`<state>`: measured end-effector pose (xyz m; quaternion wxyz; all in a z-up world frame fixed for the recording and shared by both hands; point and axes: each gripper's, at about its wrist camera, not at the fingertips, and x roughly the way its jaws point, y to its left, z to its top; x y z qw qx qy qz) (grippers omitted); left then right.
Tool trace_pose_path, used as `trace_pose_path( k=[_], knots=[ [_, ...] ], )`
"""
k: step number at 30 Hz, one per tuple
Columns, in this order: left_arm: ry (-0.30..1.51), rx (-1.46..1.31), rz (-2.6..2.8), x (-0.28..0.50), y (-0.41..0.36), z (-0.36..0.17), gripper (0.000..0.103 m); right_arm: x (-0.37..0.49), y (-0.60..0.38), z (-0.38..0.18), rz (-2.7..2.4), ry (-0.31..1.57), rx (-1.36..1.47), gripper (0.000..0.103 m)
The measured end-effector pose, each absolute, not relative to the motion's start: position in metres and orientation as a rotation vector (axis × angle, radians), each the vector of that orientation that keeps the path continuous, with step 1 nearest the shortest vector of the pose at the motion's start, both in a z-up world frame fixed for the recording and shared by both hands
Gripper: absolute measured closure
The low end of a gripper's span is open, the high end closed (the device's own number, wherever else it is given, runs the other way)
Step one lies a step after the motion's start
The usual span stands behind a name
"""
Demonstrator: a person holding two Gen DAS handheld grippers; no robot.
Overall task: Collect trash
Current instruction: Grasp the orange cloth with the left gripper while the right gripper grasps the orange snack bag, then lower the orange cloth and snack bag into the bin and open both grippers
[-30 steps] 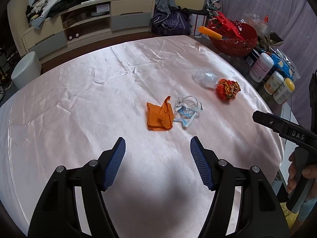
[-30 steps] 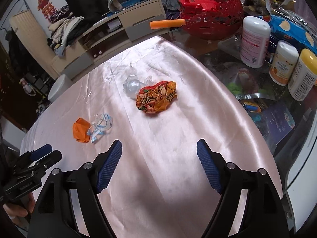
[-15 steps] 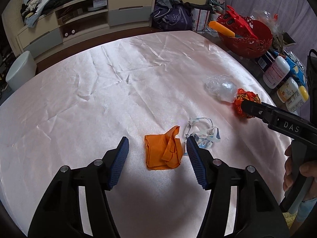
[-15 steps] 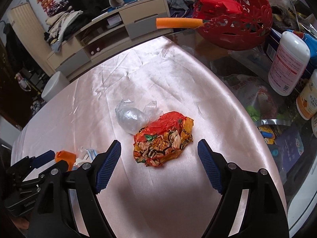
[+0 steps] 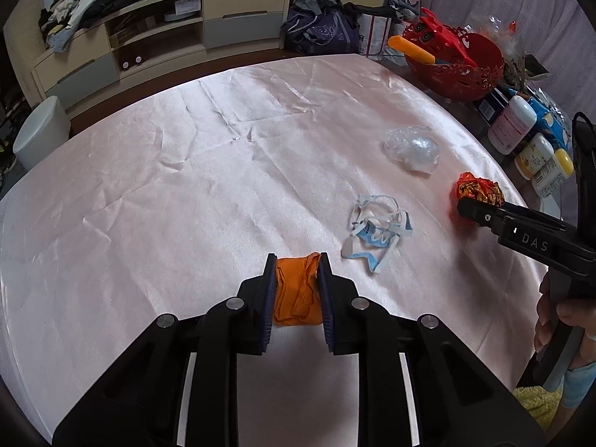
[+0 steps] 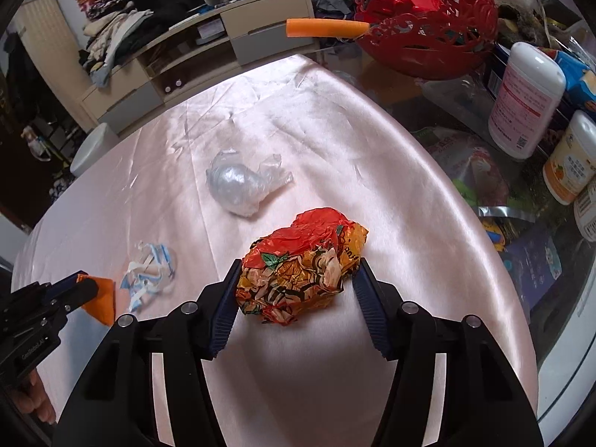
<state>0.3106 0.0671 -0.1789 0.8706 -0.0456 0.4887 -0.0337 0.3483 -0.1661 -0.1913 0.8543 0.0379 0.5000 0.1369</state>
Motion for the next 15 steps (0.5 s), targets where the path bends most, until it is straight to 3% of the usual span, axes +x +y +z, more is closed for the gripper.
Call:
trace_pose_path(
  k=[5, 15],
  knots=[
    [0.999, -0.104, -0.088, 0.274, 0.066, -0.163, 0.091, 0.306, -0.170, -0.186, 0.300, 1.067, 0.084, 0.043],
    [0.952, -0.101, -0.147, 0.185, 0.041, -0.135, 0.091, 0.216, -0.177, -0.158, 0.330, 1.034, 0.092, 0.043]
  ],
)
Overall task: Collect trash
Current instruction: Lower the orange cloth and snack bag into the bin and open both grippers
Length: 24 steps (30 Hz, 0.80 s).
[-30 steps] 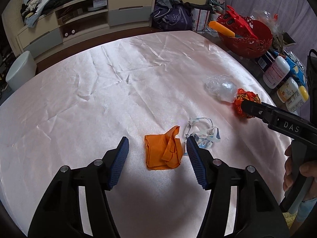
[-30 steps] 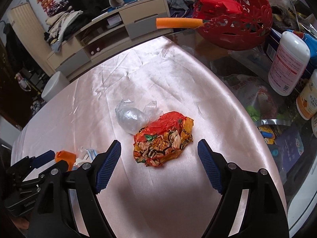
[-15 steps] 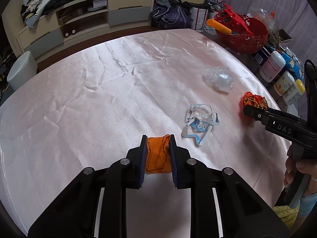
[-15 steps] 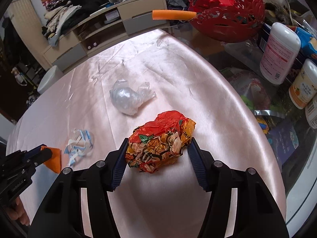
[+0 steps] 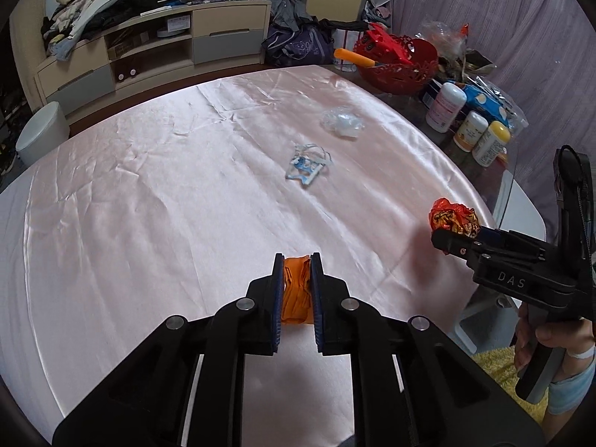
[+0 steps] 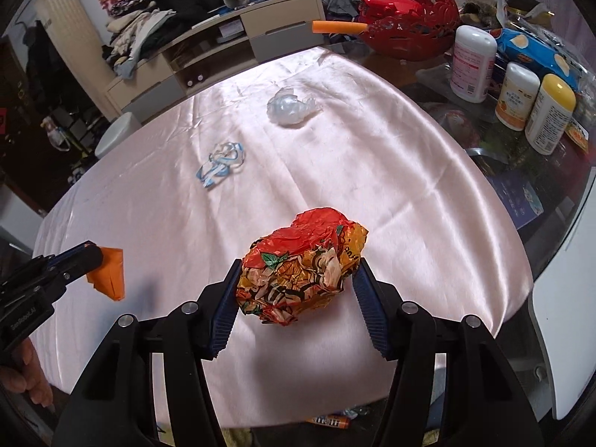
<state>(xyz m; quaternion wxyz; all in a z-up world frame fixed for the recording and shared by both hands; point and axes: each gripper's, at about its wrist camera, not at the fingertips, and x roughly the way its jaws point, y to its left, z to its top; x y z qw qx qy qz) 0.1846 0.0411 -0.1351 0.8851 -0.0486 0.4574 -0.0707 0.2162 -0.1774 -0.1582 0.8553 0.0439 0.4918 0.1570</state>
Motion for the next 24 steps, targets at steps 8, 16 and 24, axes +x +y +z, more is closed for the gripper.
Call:
trace_pose_path(
  k=[8, 16, 24],
  knots=[
    [0.954, -0.082, -0.219, 0.124, 0.005, -0.140, 0.091, 0.157, -0.193, -0.143, 0.338, 1.001, 0.069, 0.043],
    [1.002, -0.050, -0.303, 0.084, -0.037, -0.167, 0.091, 0.108, -0.214, -0.159, 0.314, 1.026, 0.075, 0.043],
    [1.080, -0.040, -0.369, 0.060, -0.064, -0.209, 0.091, 0.075, -0.242, -0.195, 0.276, 1.102, 0.140, 0.043]
  ],
)
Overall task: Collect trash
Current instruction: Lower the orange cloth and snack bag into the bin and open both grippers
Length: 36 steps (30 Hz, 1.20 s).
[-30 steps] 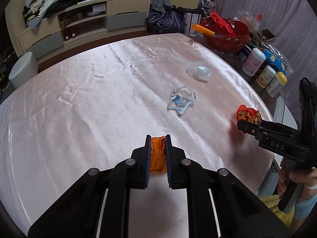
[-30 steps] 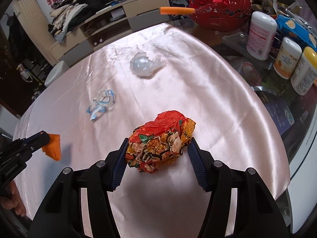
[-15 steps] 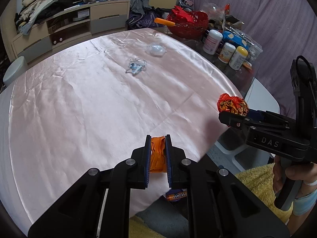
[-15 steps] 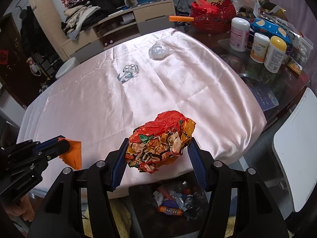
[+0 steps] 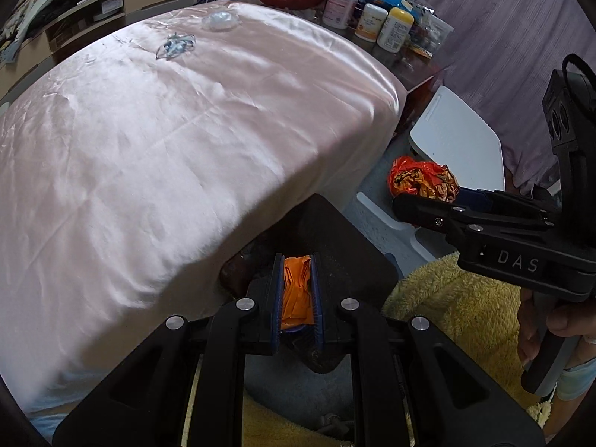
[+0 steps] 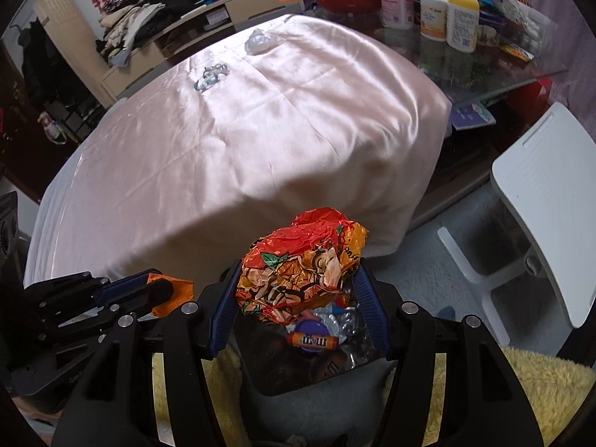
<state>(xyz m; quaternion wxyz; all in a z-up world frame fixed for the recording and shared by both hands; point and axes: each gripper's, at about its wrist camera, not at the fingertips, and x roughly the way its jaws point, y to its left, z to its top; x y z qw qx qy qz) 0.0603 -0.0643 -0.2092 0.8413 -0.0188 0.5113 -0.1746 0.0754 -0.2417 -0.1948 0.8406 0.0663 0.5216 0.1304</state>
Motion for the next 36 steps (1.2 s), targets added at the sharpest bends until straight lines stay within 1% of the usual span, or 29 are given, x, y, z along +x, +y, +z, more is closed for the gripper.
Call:
trace_pose_path(
  k=[9, 17, 19, 22, 24, 26, 29, 33, 36],
  knots=[
    [1.174, -0.041, -0.396, 0.061, -0.089, -0.251, 0.091, 0.060, -0.253, -0.236, 0.248, 1.193, 0.189, 0.043],
    [1.194, -0.038, -0.378, 0.070, -0.090, -0.260, 0.089, 0.068, -0.253, -0.242, 0.260, 1.207, 0.202, 0.041],
    [1.193, -0.046, -0.377, 0.070, -0.089, -0.259, 0.085, 0.071, -0.252, -0.242, 0.266, 1.207, 0.203, 0.041],
    [1.195, -0.059, -0.375, 0.072, -0.088, -0.259, 0.075, 0.073, -0.252, -0.242, 0.263, 1.208, 0.204, 0.038],
    [1.197, -0.054, -0.371, 0.073, -0.087, -0.259, 0.074, 0.074, -0.253, -0.243, 0.257, 1.209, 0.206, 0.036],
    [1.198, -0.053, -0.369, 0.073, -0.086, -0.258, 0.068, 0.074, -0.255, -0.244, 0.245, 1.210, 0.211, 0.033],
    [1.190, -0.043, -0.368, 0.072, -0.085, -0.254, 0.060, 0.075, -0.261, -0.243, 0.225, 1.209, 0.223, 0.030],
    [1.163, -0.015, -0.368, 0.069, -0.083, -0.244, 0.053, 0.077, -0.270, -0.239, 0.204, 1.199, 0.244, 0.026],
    [1.133, 0.003, -0.370, 0.068, -0.080, -0.231, 0.047, 0.078, -0.274, -0.231, 0.198, 1.182, 0.249, 0.026]
  ],
)
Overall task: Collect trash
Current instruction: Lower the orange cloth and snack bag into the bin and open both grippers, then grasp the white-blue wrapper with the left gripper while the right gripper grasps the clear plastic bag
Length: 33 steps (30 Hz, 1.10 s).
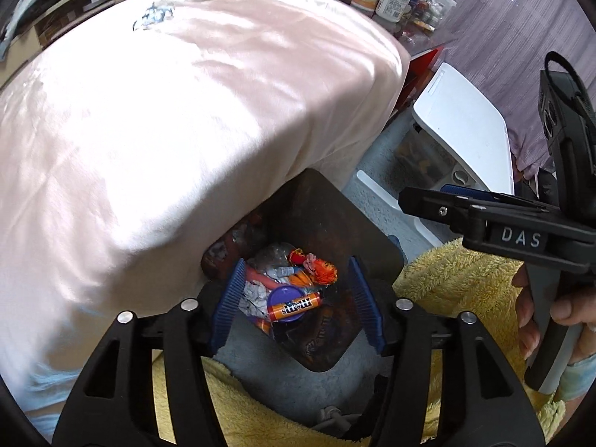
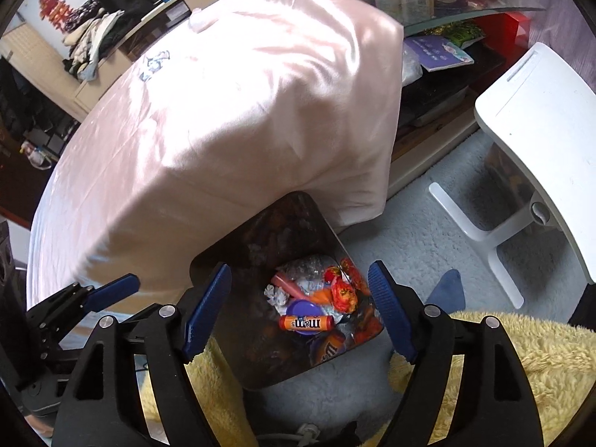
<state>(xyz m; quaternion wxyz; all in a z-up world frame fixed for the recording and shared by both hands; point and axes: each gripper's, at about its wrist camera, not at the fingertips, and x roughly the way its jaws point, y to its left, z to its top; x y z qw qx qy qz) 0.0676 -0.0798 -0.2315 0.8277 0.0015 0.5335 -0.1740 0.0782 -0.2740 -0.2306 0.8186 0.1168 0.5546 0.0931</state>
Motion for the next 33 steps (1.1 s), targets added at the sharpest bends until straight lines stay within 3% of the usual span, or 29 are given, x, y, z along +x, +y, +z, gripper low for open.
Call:
trace_pose_path(
  k=[4, 9, 21, 26, 33],
  knots=[
    [1.081, 0.003, -0.344, 0.069, -0.064, -0.210, 0.036, 0.084, -0.279, -0.211, 0.197, 1.137, 0.253, 0.025],
    [1.037, -0.022, -0.286, 0.080, -0.036, -0.188, 0.031, 0.103, -0.277, -0.186, 0.203, 1.079, 0.251, 0.022],
    [0.983, -0.027, -0.146, 0.153, 0.010, -0.157, 0.027, 0.188, -0.241, -0.156, 0.240, 1.031, 0.187, 0.022],
    [0.990, -0.052, -0.083, 0.197, 0.023, -0.161, 0.020, 0.237, -0.220, -0.152, 0.263, 1.024, 0.163, 0.022],
    [1.024, -0.047, -0.048, 0.257, 0.030, -0.178, 0.019, 0.302, -0.193, -0.158, 0.301, 1.027, 0.142, 0.023]
  ],
)
